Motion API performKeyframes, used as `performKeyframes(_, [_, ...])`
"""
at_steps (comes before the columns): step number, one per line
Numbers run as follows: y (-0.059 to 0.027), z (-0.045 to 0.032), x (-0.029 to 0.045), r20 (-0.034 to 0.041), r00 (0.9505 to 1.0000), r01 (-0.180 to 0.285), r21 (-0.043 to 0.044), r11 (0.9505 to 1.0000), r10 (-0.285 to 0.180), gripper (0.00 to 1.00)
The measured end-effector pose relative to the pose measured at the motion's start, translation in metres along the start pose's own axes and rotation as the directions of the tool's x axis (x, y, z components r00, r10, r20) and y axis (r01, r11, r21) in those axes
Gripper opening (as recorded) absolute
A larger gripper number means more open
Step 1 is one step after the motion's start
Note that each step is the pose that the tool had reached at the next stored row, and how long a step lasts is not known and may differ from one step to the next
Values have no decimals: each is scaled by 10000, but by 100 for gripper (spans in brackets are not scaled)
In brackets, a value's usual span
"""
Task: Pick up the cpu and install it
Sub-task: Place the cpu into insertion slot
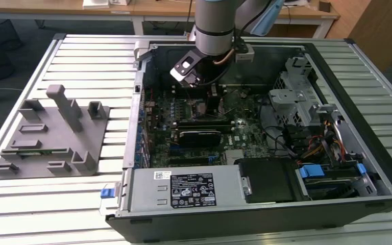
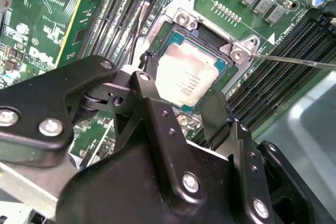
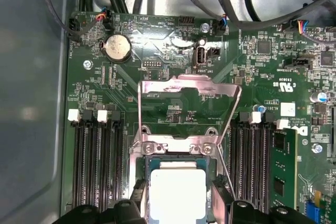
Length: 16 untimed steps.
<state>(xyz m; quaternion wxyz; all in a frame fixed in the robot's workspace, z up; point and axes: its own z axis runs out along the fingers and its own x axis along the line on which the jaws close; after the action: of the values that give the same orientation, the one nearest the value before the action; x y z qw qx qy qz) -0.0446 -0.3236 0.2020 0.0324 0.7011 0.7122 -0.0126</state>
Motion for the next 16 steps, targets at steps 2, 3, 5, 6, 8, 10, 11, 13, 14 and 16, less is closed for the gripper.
performKeyframes(2, [0,0,0,-2,10000,0,-1,10000,0,60])
performKeyframes(3, [0,-1,0,-1,10000,0,0,10000,0,60])
performKeyframes(5, [0,-2,0,0,10000,0,0,10000,0,60])
performKeyframes(6, [0,-2,0,-1,10000,0,0,10000,0,60])
performKeyframes(8, [0,-4,0,0,10000,0,1,10000,0,58])
performKeyframes(10, [0,-4,0,0,10000,0,0,10000,0,52])
performKeyframes(11, [0,-5,0,0,10000,0,0,10000,0,46])
performKeyframes(13, [0,-6,-1,0,10000,0,1,10000,0,40])
performKeyframes(14, [0,-6,-1,0,10000,0,1,10000,0,34])
performKeyframes(16, [0,-7,-1,0,10000,0,1,10000,0,34])
